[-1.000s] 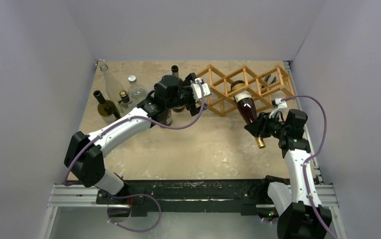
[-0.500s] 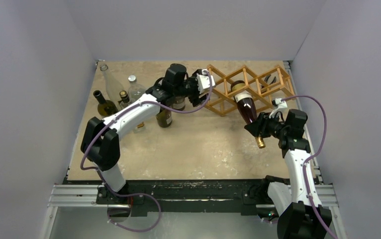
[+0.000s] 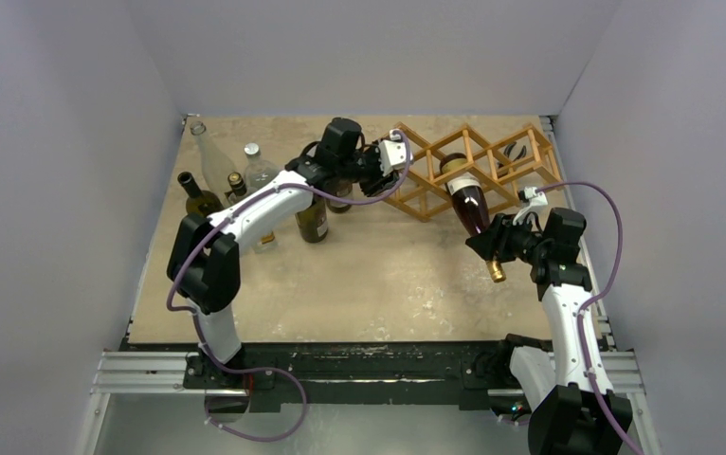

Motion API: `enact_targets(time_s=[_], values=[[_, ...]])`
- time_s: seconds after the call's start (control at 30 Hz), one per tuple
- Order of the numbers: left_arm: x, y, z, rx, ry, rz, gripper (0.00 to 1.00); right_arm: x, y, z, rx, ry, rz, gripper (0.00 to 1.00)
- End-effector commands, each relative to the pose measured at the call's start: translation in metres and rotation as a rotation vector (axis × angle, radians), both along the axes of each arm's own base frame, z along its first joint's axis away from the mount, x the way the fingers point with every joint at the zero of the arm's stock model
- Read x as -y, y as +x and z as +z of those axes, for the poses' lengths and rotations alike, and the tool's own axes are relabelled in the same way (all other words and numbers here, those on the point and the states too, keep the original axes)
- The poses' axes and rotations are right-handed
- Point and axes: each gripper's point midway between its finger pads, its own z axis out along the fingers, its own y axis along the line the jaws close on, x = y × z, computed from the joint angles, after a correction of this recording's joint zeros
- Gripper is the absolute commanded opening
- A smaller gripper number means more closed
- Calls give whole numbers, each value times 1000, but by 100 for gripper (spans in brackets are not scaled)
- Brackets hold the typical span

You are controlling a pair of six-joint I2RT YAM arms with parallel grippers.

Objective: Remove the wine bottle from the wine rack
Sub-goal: Pick up the wine bottle from the wine rack.

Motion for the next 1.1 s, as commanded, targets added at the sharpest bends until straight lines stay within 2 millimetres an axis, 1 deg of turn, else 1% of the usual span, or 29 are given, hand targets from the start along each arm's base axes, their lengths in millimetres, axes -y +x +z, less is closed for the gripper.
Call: enact_targets(time_s=[0.0,0.1,0.13,0.17,0.2,0.3,0.37,0.47,0.57,0.73,0.93,1.07], values=[[4,9,16,52,-21,-15,43,-13,23,108,498,-75,149,0],[5,9,14,49,-19,-16,42,-12,23,108,497,-74,147,0],[5,9,14,50,-19,-13,39,-12,23,108,496,-72,146,0],[4,10,14,51,-19,-10,33,-12,23,108,495,-71,146,0],[4,10,14,50,-18,-8,28,-12,23,108,494,-70,145,0],[4,10,14,48,-23,-1,20,-12,23,108,493,-68,147,0],[4,9,13,46,-27,1,17,-12,22,108,492,-67,147,0],[4,8,12,44,-30,4,10,-12,22,109,493,-69,147,0],[3,7,12,42,-35,8,0,-12,22,110,491,-74,148,0],[3,5,16,31,-63,21,0,-12,20,110,483,-84,154,0],[2,5,12,9,-88,51,0,-9,15,106,459,-122,161,0],[0,4,11,-1,-95,69,0,-9,11,108,448,-125,164,0]])
